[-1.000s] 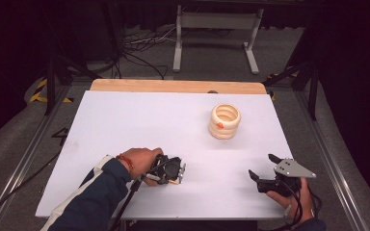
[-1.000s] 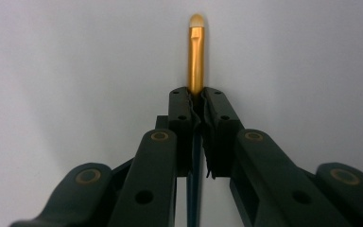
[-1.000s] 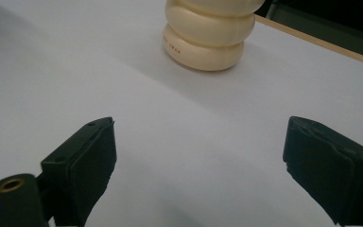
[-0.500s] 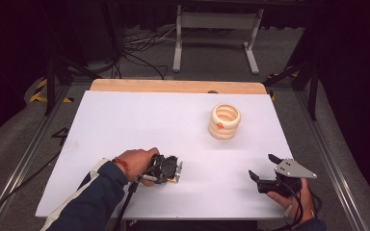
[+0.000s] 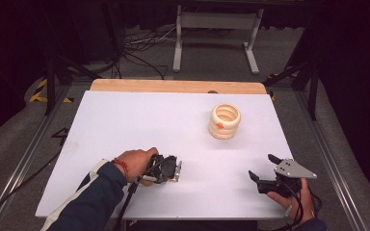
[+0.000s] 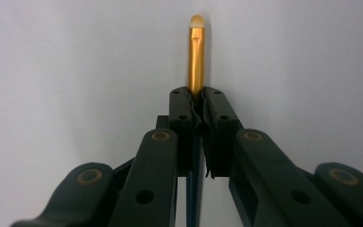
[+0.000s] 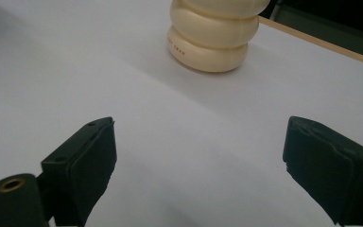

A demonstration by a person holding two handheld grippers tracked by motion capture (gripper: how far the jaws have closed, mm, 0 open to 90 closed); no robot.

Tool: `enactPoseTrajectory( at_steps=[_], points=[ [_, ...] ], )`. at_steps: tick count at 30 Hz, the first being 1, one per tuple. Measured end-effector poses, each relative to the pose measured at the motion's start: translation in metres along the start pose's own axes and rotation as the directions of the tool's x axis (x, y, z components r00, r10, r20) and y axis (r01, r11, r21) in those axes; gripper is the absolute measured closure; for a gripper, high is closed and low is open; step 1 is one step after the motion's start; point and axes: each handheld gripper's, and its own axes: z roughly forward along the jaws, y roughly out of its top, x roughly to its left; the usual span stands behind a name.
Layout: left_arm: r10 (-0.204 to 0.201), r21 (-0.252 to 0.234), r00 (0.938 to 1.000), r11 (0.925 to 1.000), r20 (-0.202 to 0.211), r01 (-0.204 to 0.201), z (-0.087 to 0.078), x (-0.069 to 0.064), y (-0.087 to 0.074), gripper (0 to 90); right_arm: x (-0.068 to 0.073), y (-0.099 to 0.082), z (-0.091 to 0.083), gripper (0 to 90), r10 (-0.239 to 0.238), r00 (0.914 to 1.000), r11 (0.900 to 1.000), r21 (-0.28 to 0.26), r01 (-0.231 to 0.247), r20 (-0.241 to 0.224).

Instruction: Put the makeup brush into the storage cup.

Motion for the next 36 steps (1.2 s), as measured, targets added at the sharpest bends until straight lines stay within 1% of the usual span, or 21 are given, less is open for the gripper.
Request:
enactPoseTrajectory(
  at_steps=[3,7,9,10,11,12,14,15,19,21,22,23,26,27,28,30,31,33,34,35,36],
  points=[
    [-0.015,-0.016,0.9998,0.9998,-0.012,0.015,0.0,-0.002,-0.003,83.6,0.0,0.0,-0.001,11.1,-0.001,1.0,1.0,0.0,0.001,0.002],
    [-0.03,-0.029,0.9995,0.9992,-0.012,0.03,-0.001,-0.002,-0.005,83.6,0.0,0.0,0.0,11.1,-0.001,1.0,1.0,0.003,0.001,0.002],
    [-0.031,-0.031,0.9994,0.9991,-0.013,0.03,-0.001,-0.003,-0.005,83.6,0.0,0.0,0.0,11.1,-0.001,1.0,1.0,0.005,0.001,0.001],
    [-0.023,-0.028,0.9995,0.9994,-0.021,0.022,-0.001,-0.003,-0.006,83.6,0.001,0.0,0.0,11.1,-0.003,1.0,1.0,0.007,0.003,0.0],
    [-0.025,-0.026,0.9993,0.9994,-0.027,0.024,-0.002,-0.003,-0.006,83.6,0.001,0.0,0.0,11.1,-0.004,1.0,1.0,0.006,0.004,0.001],
    [-0.029,-0.034,0.9993,0.999,-0.024,0.028,-0.004,-0.002,-0.007,83.6,0.001,0.0,0.0,11.1,-0.004,1.0,1.0,0.007,0.004,0.001],
    [-0.048,-0.067,0.9984,0.9967,-0.031,0.046,-0.008,0.0,-0.01,83.6,0.001,0.0,0.0,11.1,0.002,1.0,1.0,0.004,-0.002,0.0],
    [-0.058,-0.081,0.9975,0.9952,-0.04,0.054,-0.011,0.001,-0.011,83.7,0.0,0.0,0.0,11.1,0.004,1.0,1.0,0.004,-0.004,0.002],
    [-0.072,-0.128,0.9951,0.9898,-0.068,0.063,-0.02,0.004,-0.015,83.6,0.0,0.0,0.0,11.1,0.008,1.0,1.0,0.003,-0.008,0.002],
    [-0.096,-0.136,0.9913,0.9872,-0.091,0.083,-0.025,0.006,-0.018,83.7,0.0,0.0,0.0,11.1,0.005,1.0,1.0,0.002,-0.005,0.003],
    [-0.099,-0.149,0.9903,0.9853,-0.098,0.083,-0.026,0.006,-0.02,83.7,0.0,0.0,0.0,11.1,0.005,1.0,1.0,0.002,-0.005,0.004],
    [-0.099,-0.149,0.9903,0.9853,-0.098,0.083,-0.026,0.006,-0.02,83.7,0.0,0.0,0.0,11.1,0.005,1.0,1.0,0.002,-0.005,0.004],
    [-0.126,-0.188,0.9873,0.9763,-0.096,0.106,-0.028,0.007,-0.025,83.7,0.0,0.0,0.0,11.1,0.005,1.0,1.0,0.003,-0.005,0.003],
    [-0.126,-0.193,0.9864,0.9757,-0.105,0.104,-0.029,0.008,-0.026,83.6,0.0,0.0,0.0,11.1,0.005,1.0,1.0,0.004,-0.005,0.004],
    [-0.133,-0.205,0.986,0.9725,-0.101,0.11,-0.029,0.008,-0.027,83.6,0.0,0.0,0.0,11.1,0.005,1.0,1.0,0.005,-0.005,0.005],
    [-0.151,-0.224,0.9822,0.9668,-0.112,0.123,-0.03,0.008,-0.03,83.6,0.0,0.0,0.0,11.1,0.005,1.0,1.0,0.005,-0.005,0.007],
    [-0.15,-0.228,0.9817,0.9663,-0.117,0.12,-0.032,0.009,-0.031,83.6,0.0,0.0,0.0,11.1,0.005,1.0,1.0,0.004,-0.005,0.007],
    [-0.167,-0.255,0.9788,0.9577,-0.118,0.133,-0.033,0.009,-0.033,83.6,-0.001,0.0,0.0,11.1,0.007,1.0,1.0,0.003,-0.007,0.007],
    [-0.182,-0.26,0.9762,0.9545,-0.118,0.146,-0.034,0.008,-0.034,83.6,-0.001,0.0,0.0,11.1,0.007,1.0,1.0,0.003,-0.007,0.007],
    [-0.183,-0.271,0.9769,0.9512,-0.11,0.148,-0.035,0.009,-0.035,83.6,-0.001,0.0,0.0,11.1,0.007,1.0,1.0,0.003,-0.007,0.007],
    [-0.197,-0.297,0.9747,0.9419,-0.107,0.157,-0.035,0.009,-0.037,83.6,-0.001,0.0,0.0,11.1,0.006,1.0,1.0,-0.001,-0.006,0.004]
  ],
)
